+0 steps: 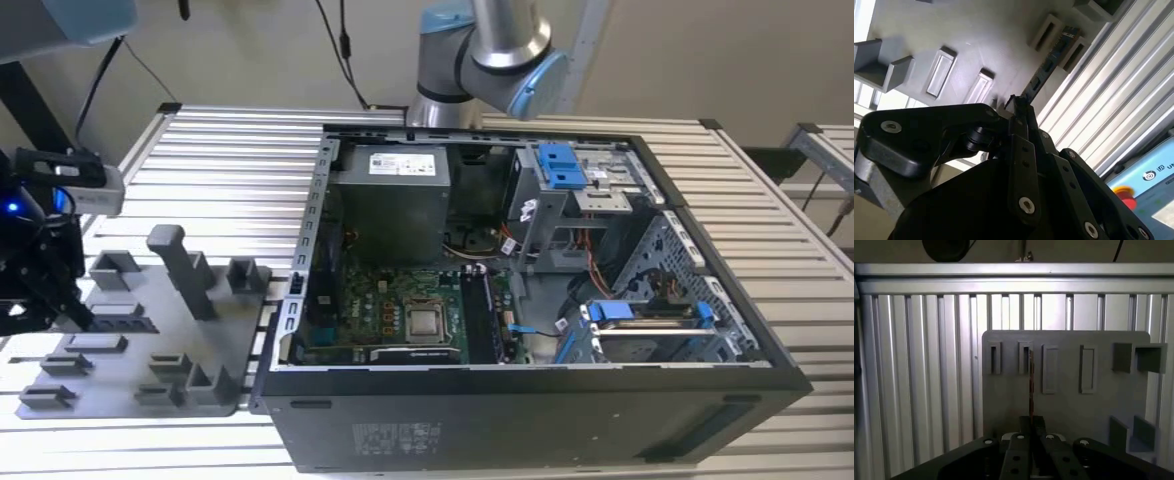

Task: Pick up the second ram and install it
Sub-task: 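Pick up the second ram and move it above second insertion slot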

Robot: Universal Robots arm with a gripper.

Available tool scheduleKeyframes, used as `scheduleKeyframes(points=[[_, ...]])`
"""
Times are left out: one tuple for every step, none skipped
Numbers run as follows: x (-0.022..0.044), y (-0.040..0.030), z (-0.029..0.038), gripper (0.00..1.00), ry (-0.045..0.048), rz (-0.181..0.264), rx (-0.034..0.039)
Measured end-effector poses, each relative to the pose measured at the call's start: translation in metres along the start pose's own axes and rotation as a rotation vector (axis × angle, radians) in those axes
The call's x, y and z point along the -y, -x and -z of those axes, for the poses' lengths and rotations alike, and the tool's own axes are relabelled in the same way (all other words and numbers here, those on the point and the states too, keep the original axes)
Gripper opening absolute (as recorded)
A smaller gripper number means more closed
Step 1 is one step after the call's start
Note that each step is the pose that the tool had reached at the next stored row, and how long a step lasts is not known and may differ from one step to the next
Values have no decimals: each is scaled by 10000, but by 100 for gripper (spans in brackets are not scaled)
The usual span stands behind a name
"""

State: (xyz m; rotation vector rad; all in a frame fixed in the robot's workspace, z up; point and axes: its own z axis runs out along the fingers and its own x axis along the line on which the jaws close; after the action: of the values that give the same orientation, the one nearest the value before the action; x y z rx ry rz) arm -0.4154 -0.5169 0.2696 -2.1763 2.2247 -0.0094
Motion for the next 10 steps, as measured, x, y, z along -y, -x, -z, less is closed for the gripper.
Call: scheduleKeyframes(points=[[0,0,14,14,0,0,0],[0,1,27,14,0,0,-1],[1,1,40,14,0,0,-1],[1,1,53,14,0,-1,-1],[1,2,66,14,0,-1,-1],[1,2,81,14,0,-3,-1],[1,3,97,14,0,-2,0],[1,3,114,14,1,-3,-1],[2,3,131,14,0,-2,0],[2,3,147,14,0,-2,0]])
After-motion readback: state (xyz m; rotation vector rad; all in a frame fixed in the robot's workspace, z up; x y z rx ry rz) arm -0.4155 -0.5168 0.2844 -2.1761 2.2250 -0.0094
